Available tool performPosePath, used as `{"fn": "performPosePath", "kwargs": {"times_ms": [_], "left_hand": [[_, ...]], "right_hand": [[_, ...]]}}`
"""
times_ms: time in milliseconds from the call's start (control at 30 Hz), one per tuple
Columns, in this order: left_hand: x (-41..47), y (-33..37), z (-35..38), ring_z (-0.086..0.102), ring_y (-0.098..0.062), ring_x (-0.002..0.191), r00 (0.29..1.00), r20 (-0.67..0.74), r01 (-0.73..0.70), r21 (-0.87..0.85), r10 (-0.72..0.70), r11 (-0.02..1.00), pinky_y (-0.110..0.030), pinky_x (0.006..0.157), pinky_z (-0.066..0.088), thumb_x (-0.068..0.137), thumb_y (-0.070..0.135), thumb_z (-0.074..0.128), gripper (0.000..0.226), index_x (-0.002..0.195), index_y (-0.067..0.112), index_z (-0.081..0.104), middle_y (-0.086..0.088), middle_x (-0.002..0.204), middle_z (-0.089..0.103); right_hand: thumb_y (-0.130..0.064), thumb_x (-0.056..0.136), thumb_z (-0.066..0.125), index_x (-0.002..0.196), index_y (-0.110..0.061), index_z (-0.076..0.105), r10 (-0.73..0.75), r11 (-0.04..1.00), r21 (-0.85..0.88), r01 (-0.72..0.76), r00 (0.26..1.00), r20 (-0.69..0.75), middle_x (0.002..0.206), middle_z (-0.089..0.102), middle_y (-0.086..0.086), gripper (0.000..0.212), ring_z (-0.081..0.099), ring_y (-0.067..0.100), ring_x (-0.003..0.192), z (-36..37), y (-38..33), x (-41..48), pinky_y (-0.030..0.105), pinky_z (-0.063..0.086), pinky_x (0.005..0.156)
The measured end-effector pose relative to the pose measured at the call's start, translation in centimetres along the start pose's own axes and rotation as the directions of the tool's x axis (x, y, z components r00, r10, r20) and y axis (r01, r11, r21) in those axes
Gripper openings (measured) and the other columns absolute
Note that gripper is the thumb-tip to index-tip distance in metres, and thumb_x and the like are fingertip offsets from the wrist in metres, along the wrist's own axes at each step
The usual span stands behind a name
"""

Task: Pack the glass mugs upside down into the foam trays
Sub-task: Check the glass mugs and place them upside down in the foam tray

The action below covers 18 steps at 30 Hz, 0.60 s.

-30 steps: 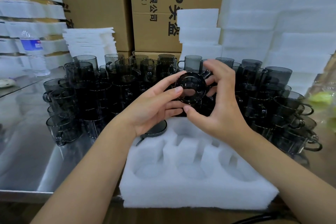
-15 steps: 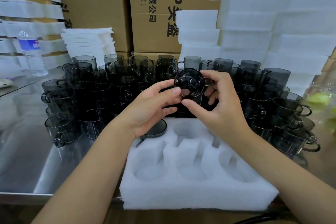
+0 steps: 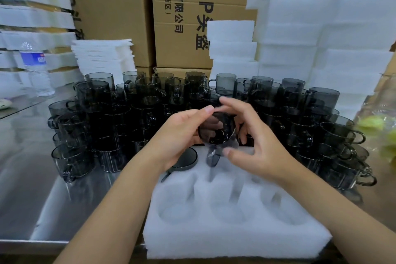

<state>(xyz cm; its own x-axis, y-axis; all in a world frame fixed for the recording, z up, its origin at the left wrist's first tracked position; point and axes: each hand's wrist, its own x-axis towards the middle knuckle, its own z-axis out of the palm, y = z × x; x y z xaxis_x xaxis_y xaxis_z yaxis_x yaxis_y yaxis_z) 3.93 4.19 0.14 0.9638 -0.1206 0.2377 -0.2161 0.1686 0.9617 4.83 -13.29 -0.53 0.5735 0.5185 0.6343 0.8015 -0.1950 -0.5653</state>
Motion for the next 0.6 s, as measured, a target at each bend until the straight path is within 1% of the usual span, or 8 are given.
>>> {"fn": "performPosePath", "kwargs": {"times_ms": [67,100,167,233,300,433,533,600], "left_hand": [[-0.2,0.0,0.2,0.069,-0.014,0.07,1.0,-0.012,-0.008,-0.002,0.008,1.0,-0.02,0.059,0.052,0.071,0.048,0.059,0.044,0.086,0.009,0.071,-0.007,0.084,0.074],[-0.2,-0.1,0.3,0.069,-0.015,0.072,0.999,-0.041,-0.011,0.01,0.012,1.0,-0.02,0.06,0.053,0.075,0.05,0.057,0.046,0.091,0.008,0.069,-0.007,0.086,0.074],[-0.2,-0.1,0.1,0.072,-0.015,0.079,0.991,-0.128,-0.023,0.031,0.026,0.999,-0.019,0.062,0.054,0.089,0.046,0.05,0.04,0.095,0.011,0.067,-0.005,0.09,0.075],[-0.4,-0.1,-0.4,0.072,-0.015,0.086,0.982,-0.183,-0.052,0.027,0.056,0.998,-0.018,0.066,0.054,0.098,0.035,0.046,0.029,0.094,0.014,0.067,-0.003,0.093,0.076],[-0.7,-0.2,-0.7,0.071,-0.013,0.089,0.98,-0.178,-0.086,0.055,0.094,0.995,-0.018,0.068,0.054,0.098,0.024,0.049,0.021,0.092,0.017,0.068,-0.001,0.094,0.076],[-1.2,-0.5,-0.8,0.07,-0.01,0.091,0.972,-0.141,-0.159,0.186,0.186,0.97,-0.016,0.071,0.053,0.094,0.014,0.055,0.014,0.091,0.02,0.068,0.004,0.093,0.075],[-1.7,-0.5,-0.7,0.07,-0.007,0.09,0.967,-0.108,-0.198,0.259,0.232,0.945,-0.013,0.07,0.051,0.09,0.01,0.06,0.014,0.09,0.021,0.068,0.007,0.091,0.075],[-2.2,-0.6,-0.7,0.07,-0.007,0.09,0.962,-0.081,-0.227,0.29,0.26,0.93,-0.013,0.073,0.051,0.086,0.007,0.064,0.015,0.088,0.02,0.07,0.006,0.091,0.075]], "right_hand": [[-0.025,0.069,0.067,0.135,-0.034,0.041,0.015,1.0,0.003,-0.015,1.0,0.023,0.122,0.055,-0.009,0.071,0.055,0.007,0.105,-0.1,-0.1,0.0,0.014,0.043,0.081],[-0.024,0.069,0.069,0.135,-0.034,0.043,0.046,0.999,0.007,-0.046,0.999,0.018,0.121,0.055,-0.008,0.072,0.056,0.009,0.106,-0.2,-0.1,-0.1,0.018,0.045,0.082],[-0.031,0.068,0.07,0.133,-0.037,0.046,0.117,0.993,-0.012,-0.117,0.993,0.008,0.112,0.055,-0.011,0.069,0.057,0.018,0.099,-0.4,-0.1,-0.1,0.036,0.049,0.084],[-0.043,0.065,0.066,0.127,-0.042,0.049,0.166,0.986,-0.035,-0.165,0.986,0.031,0.105,0.052,-0.015,0.065,0.056,0.021,0.096,-0.7,-0.2,-0.1,0.042,0.048,0.085],[-0.045,0.064,0.064,0.122,-0.044,0.051,0.199,0.979,-0.069,-0.193,0.976,0.086,0.106,0.051,-0.02,0.059,0.057,0.013,0.098,-0.8,-0.3,-0.1,0.036,0.049,0.086],[-0.029,0.07,0.07,0.123,-0.037,0.052,0.223,0.975,-0.073,-0.211,0.943,0.247,0.115,0.052,-0.018,0.057,0.053,0.0,0.107,-0.7,-0.3,-0.1,0.011,0.041,0.085],[-0.027,0.07,0.071,0.123,-0.032,0.053,0.249,0.969,-0.073,-0.238,0.93,0.272,0.116,0.054,-0.02,0.056,0.051,-0.005,0.109,-0.9,-0.2,-0.1,0.008,0.037,0.086],[-0.025,0.069,0.071,0.121,-0.033,0.053,0.272,0.962,-0.054,-0.267,0.921,0.28,0.117,0.055,-0.019,0.056,0.052,-0.004,0.108,-1.0,-0.2,-0.1,0.013,0.04,0.088]]}}
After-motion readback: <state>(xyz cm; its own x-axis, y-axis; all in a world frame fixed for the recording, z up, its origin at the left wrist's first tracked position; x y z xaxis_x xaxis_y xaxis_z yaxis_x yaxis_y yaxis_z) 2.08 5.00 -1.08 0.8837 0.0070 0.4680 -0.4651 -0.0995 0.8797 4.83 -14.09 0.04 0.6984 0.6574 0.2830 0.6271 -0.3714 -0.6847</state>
